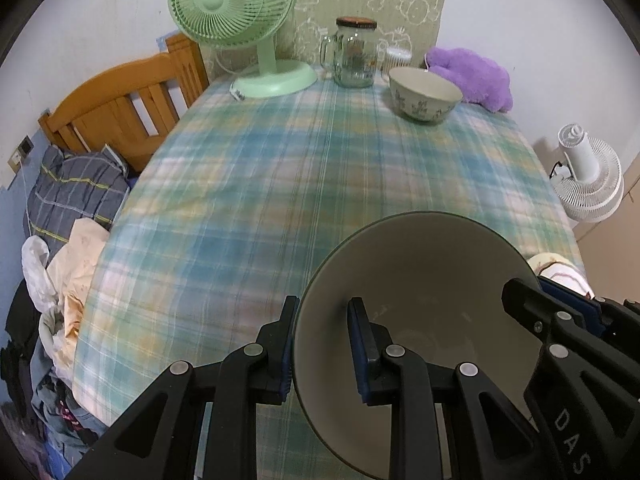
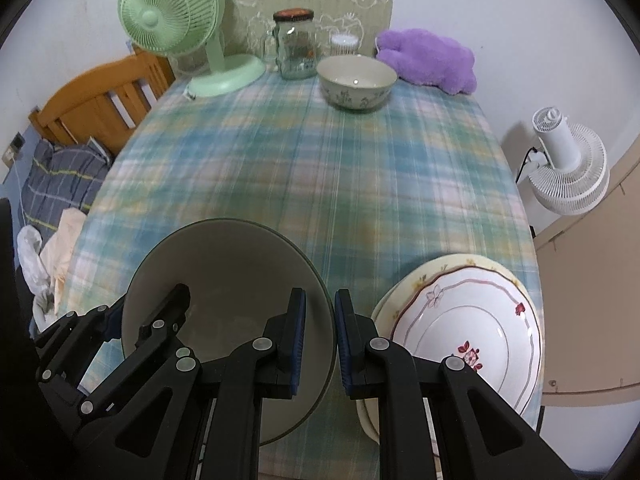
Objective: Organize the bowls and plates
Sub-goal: 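Lower the grey bowl beside the plate stack and open both grippers, then move both grippers to the patterned bowl beside the purple plush, then grasp the rim of the patterned bowl with both grippers, then carry the patterned bowl back toward the plate stack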
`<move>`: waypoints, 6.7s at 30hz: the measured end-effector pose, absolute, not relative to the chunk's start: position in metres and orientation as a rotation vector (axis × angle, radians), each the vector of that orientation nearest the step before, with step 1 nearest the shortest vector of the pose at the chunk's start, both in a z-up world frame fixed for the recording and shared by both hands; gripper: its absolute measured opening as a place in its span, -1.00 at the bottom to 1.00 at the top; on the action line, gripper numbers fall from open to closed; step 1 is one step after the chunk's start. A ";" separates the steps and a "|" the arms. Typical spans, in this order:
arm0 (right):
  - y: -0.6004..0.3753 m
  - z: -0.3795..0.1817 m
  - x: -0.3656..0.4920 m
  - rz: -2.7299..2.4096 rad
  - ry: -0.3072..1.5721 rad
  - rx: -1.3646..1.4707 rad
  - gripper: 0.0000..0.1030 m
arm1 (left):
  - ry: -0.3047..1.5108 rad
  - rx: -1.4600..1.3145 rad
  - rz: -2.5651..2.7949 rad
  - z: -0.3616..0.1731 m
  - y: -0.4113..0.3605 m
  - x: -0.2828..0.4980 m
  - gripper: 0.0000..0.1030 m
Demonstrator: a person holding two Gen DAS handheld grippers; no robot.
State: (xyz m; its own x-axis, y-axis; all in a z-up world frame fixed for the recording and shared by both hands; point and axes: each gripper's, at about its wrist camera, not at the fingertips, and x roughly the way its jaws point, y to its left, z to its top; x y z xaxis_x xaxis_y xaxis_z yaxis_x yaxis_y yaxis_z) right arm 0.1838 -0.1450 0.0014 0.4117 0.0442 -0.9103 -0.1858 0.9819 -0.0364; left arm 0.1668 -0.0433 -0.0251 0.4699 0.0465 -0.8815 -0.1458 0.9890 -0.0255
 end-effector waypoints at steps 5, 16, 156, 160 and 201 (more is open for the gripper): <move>-0.141 -0.008 0.185 0.134 1.170 -0.142 -0.65 | 1.100 -0.094 0.109 -0.034 -0.040 0.168 -0.58; -0.139 -0.023 0.190 0.103 1.215 -0.140 -0.65 | 1.141 -0.075 0.079 -0.051 -0.040 0.176 -0.56; -0.216 -0.053 0.527 0.217 1.016 -0.039 -0.72 | 1.058 -0.048 0.231 -0.064 -0.111 0.494 -0.67; -0.215 -0.044 0.516 0.216 1.016 -0.039 -0.72 | 1.046 -0.038 0.230 -0.055 -0.111 0.484 -0.67; -0.203 0.087 0.336 0.095 0.864 -0.039 -0.72 | 0.885 0.002 0.086 0.064 -0.101 0.317 -0.66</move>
State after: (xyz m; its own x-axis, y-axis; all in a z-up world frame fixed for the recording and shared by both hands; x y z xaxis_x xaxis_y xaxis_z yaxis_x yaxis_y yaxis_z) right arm 0.3360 -0.2026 0.0866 0.6453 0.0679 -0.7609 -0.0997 0.9950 0.0043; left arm 0.3167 -0.1010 0.0636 0.6300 0.0760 -0.7729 -0.0745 0.9965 0.0372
